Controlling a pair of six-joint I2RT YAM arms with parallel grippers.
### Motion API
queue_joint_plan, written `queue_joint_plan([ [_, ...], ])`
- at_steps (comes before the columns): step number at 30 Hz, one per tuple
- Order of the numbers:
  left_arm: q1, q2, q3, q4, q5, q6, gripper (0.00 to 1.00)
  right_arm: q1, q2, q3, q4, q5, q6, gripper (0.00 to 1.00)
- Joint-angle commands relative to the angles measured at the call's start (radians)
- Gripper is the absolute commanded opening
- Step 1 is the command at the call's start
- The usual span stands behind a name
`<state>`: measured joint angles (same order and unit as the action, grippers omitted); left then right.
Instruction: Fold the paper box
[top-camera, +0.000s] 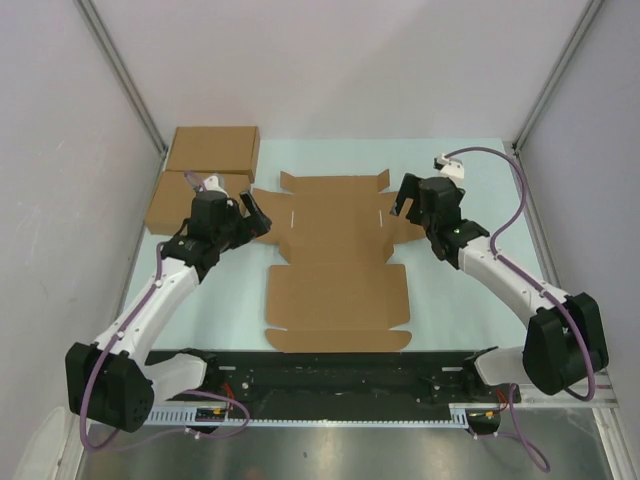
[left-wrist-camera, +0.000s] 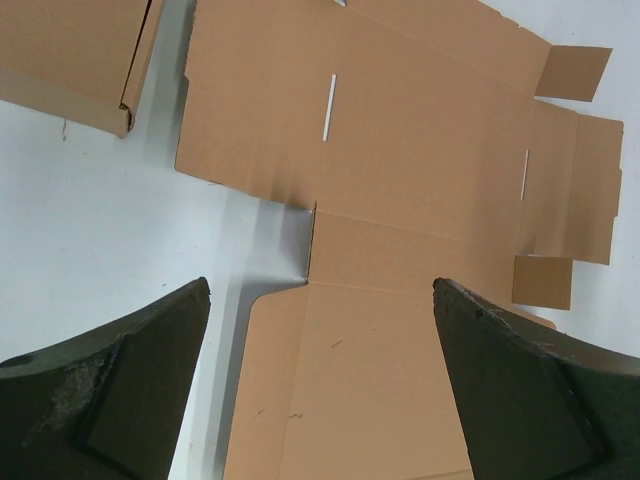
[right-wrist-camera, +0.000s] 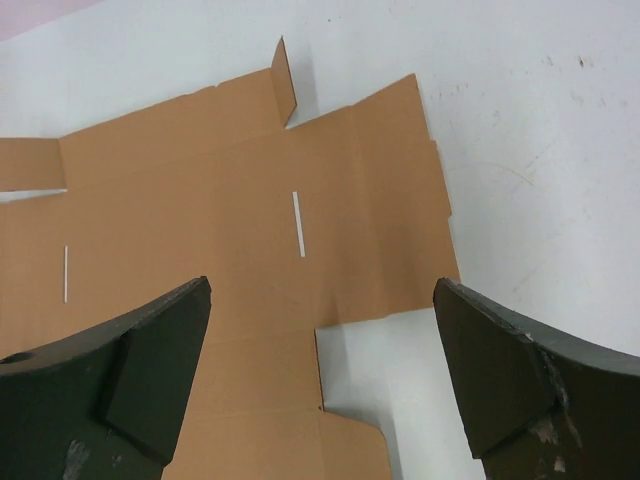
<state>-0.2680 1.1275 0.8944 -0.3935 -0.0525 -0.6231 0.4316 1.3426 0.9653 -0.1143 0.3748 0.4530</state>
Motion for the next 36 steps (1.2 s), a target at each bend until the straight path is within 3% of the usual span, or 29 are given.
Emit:
queue_joint_plan([
  [1, 0.004, -0.006, -0.05, 0.062, 0.026, -0.07, 0.99, -0.024, 0.036, 0.047, 0.103, -0.047, -0.007, 1.0],
  [7, -0.007, -0.054, -0.13, 0.174, 0.079, -0.102, 0.97, -0.121, 0.247, 0.174, 0.133, -0.157, 0.015, 0.99],
  [12, -0.031, -0.071, -0.117, 0.145, 0.056, -0.069, 0.95, -0.192, 0.407, 0.289, 0.189, -0.319, 0.036, 0.95],
  [27, -0.037, -0.067, -0.118, 0.128, 0.056, -0.03, 0.95, -0.191, 0.754, 0.605, 0.148, -0.401, -0.01, 0.9],
  [29, -0.037, -0.06, -0.115, 0.128, 0.027, -0.023, 0.94, -0.189, 0.811, 0.677, 0.088, -0.389, -0.03, 0.86],
  [33, -0.037, -0.046, -0.103, 0.107, 0.01, -0.02, 0.94, -0.194, 0.882, 0.765, 0.019, -0.375, -0.076, 0.61],
  [36, -0.037, -0.038, -0.104, 0.117, 0.006, -0.02, 0.94, -0.214, 0.908, 0.777, -0.002, -0.393, -0.063, 0.54],
])
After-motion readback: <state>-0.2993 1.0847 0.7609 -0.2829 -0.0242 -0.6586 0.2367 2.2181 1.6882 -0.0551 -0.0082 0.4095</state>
